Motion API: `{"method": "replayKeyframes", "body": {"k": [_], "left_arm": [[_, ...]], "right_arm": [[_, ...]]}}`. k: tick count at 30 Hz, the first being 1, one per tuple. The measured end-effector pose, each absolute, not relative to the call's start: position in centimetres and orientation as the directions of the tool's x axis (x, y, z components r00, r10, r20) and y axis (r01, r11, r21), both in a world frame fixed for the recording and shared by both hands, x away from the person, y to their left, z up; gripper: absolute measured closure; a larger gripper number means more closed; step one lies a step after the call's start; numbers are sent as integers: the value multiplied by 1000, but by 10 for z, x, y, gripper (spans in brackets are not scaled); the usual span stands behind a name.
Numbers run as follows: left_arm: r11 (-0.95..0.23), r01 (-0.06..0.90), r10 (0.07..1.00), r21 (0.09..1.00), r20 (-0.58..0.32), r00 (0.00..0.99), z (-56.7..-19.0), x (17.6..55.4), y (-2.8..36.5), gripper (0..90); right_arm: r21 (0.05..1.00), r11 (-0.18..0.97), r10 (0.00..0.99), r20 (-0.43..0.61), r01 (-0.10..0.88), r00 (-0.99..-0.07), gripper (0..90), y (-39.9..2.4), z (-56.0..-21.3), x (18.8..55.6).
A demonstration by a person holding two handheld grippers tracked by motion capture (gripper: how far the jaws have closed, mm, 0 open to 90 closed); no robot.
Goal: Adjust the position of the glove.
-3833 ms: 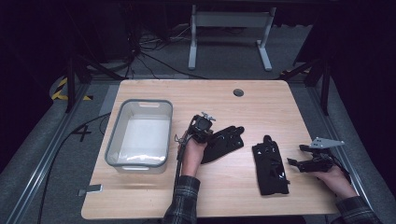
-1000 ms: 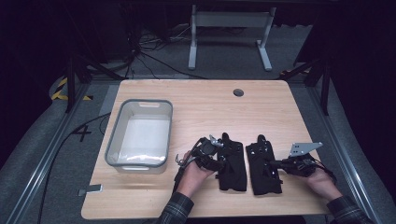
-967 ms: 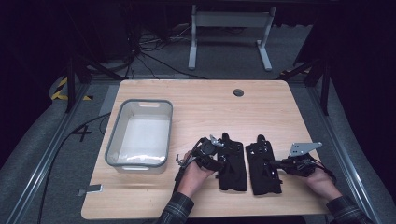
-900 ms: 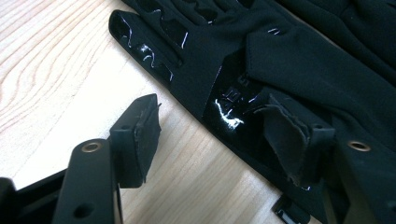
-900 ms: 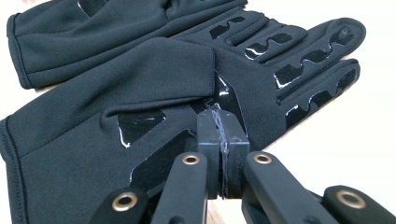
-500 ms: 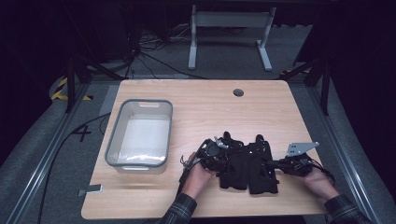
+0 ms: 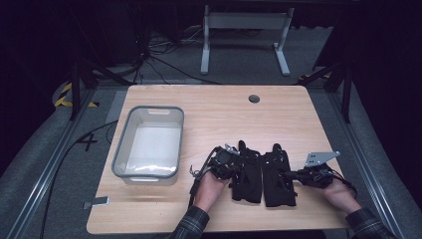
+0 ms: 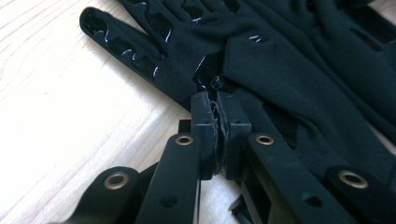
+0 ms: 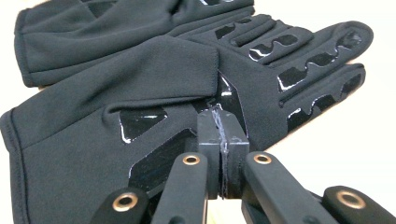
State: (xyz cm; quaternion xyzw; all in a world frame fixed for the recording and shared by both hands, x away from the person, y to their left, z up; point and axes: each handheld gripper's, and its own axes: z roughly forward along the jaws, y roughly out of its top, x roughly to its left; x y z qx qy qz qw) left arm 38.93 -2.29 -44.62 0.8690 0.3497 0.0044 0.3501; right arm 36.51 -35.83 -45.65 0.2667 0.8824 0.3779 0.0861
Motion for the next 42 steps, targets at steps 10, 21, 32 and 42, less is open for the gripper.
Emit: {"method": "replayKeyframes", "body": {"k": [10, 21, 32, 42], "left_arm": [[-469, 597, 588, 651, -273, 761, -437, 385, -19, 869], [-424, 570, 582, 704, -271, 767, -418, 385, -13, 869], [-404, 537, 542, 740, -280, 792, -405, 388, -25, 869], [-410, 513, 499, 754, -286, 818, -400, 395, -49, 869]], "right_arm": [[710, 577, 546, 33, 404, -837, 900, -355, -456, 365], [711, 590, 514, 37, 384, -857, 900, -341, -457, 371], [706, 604, 498, 26, 369, -867, 900, -330, -456, 375], [717, 592, 484, 48, 367, -874, 900, -324, -458, 381]]}}
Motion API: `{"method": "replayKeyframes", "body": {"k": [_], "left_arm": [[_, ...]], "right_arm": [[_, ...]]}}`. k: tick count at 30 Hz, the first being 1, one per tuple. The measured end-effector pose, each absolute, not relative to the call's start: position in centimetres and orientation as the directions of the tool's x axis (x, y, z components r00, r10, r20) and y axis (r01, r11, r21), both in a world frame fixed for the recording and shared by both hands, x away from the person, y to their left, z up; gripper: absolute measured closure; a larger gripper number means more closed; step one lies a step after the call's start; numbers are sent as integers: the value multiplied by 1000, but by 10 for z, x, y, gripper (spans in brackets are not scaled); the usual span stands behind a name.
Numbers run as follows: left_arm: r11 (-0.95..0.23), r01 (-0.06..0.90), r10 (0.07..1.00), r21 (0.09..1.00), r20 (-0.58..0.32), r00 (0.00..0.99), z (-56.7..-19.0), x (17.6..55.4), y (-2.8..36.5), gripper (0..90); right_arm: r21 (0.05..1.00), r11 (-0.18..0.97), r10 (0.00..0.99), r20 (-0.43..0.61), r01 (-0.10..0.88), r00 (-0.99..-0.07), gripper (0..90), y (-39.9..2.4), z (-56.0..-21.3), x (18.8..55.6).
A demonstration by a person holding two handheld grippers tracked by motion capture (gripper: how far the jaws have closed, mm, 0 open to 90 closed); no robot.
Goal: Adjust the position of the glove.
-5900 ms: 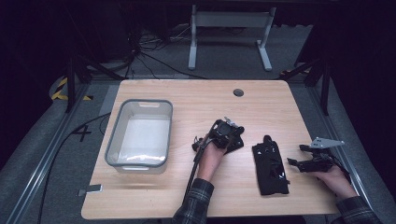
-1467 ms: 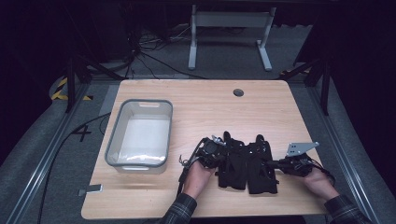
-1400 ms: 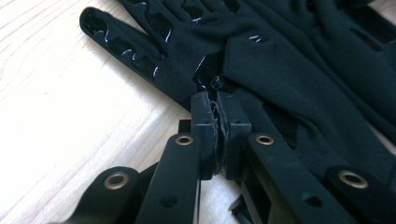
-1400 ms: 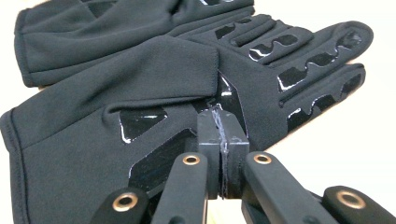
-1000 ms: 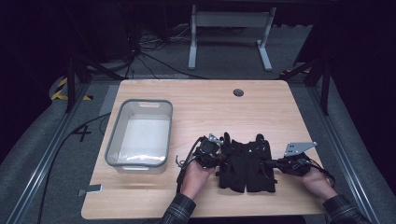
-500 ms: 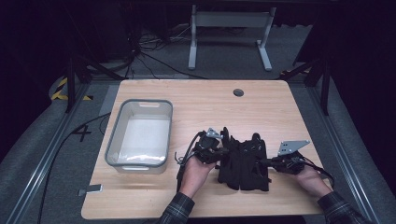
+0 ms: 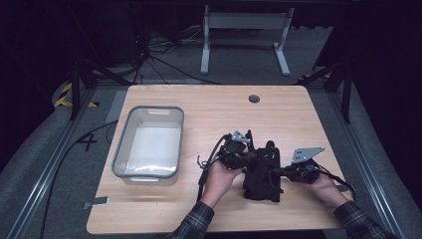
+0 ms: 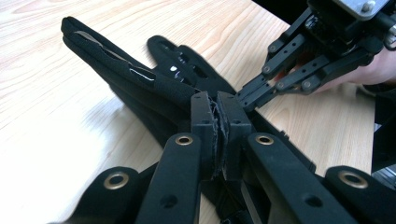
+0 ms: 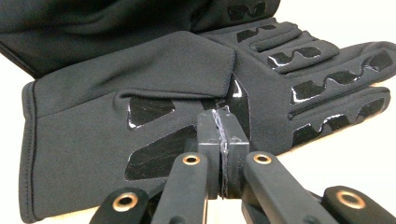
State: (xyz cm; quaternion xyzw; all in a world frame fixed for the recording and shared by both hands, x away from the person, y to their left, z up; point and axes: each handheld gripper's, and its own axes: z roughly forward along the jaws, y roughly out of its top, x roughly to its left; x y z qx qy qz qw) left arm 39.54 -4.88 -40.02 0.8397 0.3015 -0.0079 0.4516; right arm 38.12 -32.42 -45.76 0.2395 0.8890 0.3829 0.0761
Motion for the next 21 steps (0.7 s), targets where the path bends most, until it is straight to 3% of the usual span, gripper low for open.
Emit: {"method": "replayKeyframes", "body": {"k": [21], "left_arm": [[-481, 492, 451, 726, -276, 849, -417, 399, -91, 865]], "right_arm": [[723, 599, 475, 25, 344, -879, 899, -320, -451, 385]]}}
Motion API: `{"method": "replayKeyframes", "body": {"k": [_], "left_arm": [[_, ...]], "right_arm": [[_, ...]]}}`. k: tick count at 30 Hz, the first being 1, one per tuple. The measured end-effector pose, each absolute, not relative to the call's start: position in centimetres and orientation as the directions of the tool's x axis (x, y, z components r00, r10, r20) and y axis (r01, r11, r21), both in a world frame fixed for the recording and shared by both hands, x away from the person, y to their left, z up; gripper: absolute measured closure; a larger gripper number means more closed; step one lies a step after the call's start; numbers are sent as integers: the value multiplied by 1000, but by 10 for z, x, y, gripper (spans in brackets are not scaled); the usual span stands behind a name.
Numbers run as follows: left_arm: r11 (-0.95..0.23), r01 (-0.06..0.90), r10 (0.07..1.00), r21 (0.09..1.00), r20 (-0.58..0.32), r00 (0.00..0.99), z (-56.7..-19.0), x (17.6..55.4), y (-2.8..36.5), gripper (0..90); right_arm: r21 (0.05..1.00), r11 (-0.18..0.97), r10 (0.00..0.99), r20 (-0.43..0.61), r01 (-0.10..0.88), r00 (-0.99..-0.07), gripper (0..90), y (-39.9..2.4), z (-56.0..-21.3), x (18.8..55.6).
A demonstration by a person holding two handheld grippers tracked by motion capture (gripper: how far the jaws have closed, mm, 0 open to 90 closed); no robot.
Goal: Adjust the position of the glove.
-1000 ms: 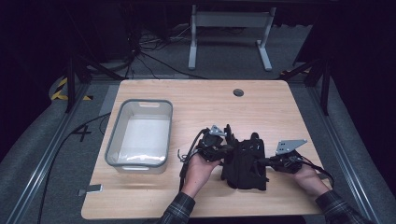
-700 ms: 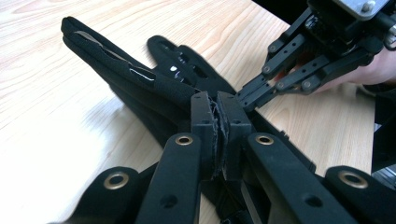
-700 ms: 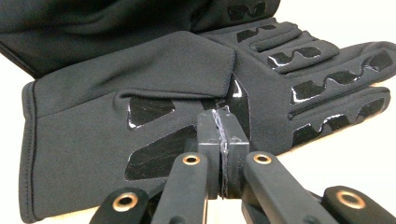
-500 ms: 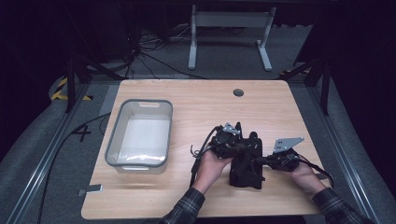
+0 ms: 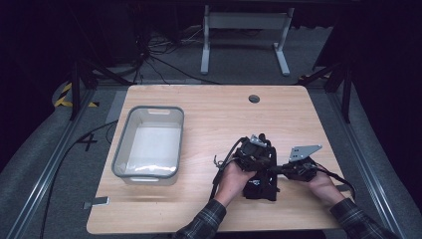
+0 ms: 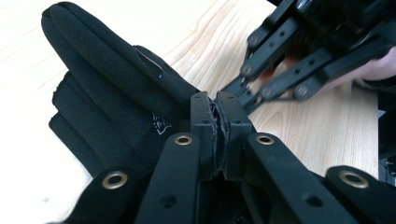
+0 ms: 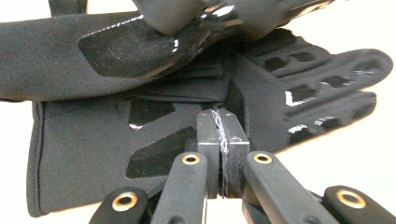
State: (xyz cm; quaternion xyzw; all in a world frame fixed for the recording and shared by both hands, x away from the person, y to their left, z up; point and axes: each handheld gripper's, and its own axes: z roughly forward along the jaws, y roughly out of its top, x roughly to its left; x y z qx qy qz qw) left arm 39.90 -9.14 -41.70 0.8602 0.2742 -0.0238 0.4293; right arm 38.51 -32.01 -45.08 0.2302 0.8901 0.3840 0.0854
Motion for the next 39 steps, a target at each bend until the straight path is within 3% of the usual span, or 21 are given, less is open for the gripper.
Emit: {"method": "replayKeyframes", "body": {"k": [5, 27, 33, 39], "left_arm": [[-481, 494, 452, 725, -278, 848, -418, 398, -93, 865], [-540, 482, 410, 690, -284, 867, -441, 399, -121, 862], [-506, 484, 395, 714, -307, 866, -442, 400, -120, 723], [-497, 446, 398, 744, -262, 879, -426, 392, -107, 711]], "right_arm": [[723, 572, 527, 39, 388, -849, 900, -340, -448, 387], [715, 581, 498, 66, 389, -865, 900, -328, -459, 388], [711, 586, 516, 44, 389, -856, 900, -335, -453, 388], [743, 548, 533, 45, 385, -845, 900, -346, -441, 387]]}}
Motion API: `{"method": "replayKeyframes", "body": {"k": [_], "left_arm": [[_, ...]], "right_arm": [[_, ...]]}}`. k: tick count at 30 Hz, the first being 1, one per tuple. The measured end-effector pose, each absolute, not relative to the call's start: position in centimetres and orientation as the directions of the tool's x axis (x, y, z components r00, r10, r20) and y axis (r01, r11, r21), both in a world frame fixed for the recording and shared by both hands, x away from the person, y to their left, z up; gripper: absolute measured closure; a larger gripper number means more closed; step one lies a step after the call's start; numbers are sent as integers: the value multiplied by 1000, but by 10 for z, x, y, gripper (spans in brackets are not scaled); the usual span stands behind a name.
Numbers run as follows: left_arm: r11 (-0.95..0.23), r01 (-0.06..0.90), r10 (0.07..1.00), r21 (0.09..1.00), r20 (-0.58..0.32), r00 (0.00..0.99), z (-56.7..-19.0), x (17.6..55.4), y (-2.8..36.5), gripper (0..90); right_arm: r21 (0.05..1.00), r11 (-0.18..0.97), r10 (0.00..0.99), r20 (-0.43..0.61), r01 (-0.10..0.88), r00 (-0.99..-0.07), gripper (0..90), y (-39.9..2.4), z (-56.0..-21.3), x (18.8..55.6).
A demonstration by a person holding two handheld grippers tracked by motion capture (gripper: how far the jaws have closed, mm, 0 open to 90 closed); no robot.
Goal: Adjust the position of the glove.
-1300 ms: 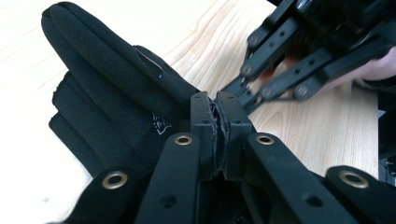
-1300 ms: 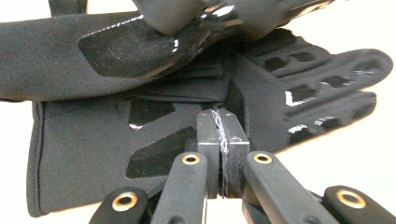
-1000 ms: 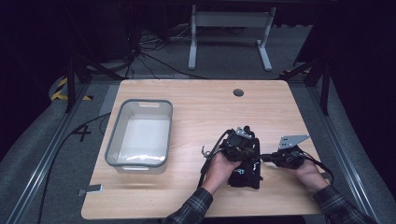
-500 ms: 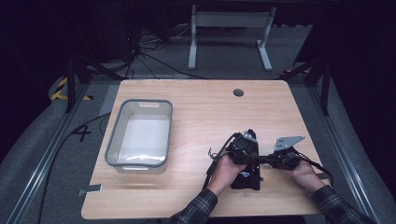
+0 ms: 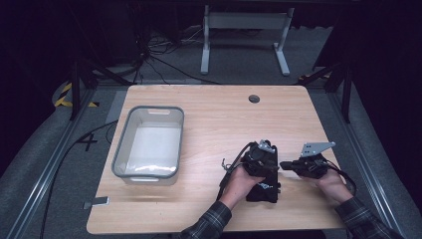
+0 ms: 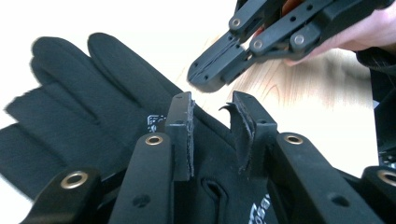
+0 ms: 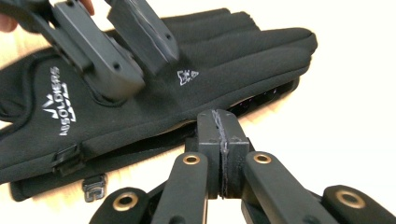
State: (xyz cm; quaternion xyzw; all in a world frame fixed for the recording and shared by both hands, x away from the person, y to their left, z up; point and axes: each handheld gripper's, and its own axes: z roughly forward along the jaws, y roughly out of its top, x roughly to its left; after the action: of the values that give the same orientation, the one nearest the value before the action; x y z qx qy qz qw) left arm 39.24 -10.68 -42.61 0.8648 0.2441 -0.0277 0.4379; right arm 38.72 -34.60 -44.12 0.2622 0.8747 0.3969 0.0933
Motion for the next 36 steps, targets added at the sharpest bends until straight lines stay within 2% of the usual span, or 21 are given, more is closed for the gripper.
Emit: {"method": "replayKeyframes", "body": {"k": [8, 15, 22, 27, 36], "left_arm": [[-513, 458, 461, 726, -218, 861, -416, 386, -73, 895], [-517, 490, 475, 702, -242, 846, -424, 372, -53, 896], [-570, 484, 458, 664, -232, 858, -440, 364, -67, 896], [-592, 489, 462, 641, -226, 857, -448, 367, -70, 897], [-605, 485, 464, 632, -215, 859, -449, 370, -71, 898]], "right_arm": [[774, 516, 511, 66, 367, -857, 900, -342, -429, 387], [774, 528, 493, 56, 349, -868, 900, -333, -426, 389], [757, 551, 463, 71, 350, -883, 900, -325, -435, 387], [710, 608, 443, 65, 354, -894, 900, -315, -452, 388], [738, 571, 475, 59, 359, -878, 900, -328, -445, 387]]}}
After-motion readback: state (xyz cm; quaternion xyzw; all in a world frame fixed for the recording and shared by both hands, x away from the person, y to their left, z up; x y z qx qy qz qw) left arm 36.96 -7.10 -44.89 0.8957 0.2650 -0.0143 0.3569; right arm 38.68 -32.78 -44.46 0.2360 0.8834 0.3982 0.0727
